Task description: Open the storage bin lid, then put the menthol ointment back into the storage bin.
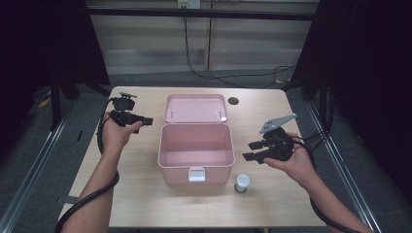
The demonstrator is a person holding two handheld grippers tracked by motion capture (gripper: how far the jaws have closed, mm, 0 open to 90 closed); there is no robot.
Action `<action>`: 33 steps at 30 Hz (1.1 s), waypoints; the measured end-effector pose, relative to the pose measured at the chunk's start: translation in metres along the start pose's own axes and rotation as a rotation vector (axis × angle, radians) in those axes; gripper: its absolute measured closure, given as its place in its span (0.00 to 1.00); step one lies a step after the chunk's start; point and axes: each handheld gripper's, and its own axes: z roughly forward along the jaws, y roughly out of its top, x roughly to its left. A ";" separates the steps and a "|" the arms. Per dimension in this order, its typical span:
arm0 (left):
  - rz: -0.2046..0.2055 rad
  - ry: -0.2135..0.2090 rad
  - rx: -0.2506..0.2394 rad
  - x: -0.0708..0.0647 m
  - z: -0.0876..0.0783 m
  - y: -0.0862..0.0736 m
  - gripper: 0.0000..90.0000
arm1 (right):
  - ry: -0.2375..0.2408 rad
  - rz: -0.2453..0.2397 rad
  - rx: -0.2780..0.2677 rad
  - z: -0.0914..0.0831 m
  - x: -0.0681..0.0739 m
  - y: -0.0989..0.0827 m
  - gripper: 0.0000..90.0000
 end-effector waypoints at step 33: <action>0.031 -0.044 -0.034 0.009 0.029 -0.098 0.26 | 0.065 -0.018 0.125 0.019 0.017 -0.033 0.41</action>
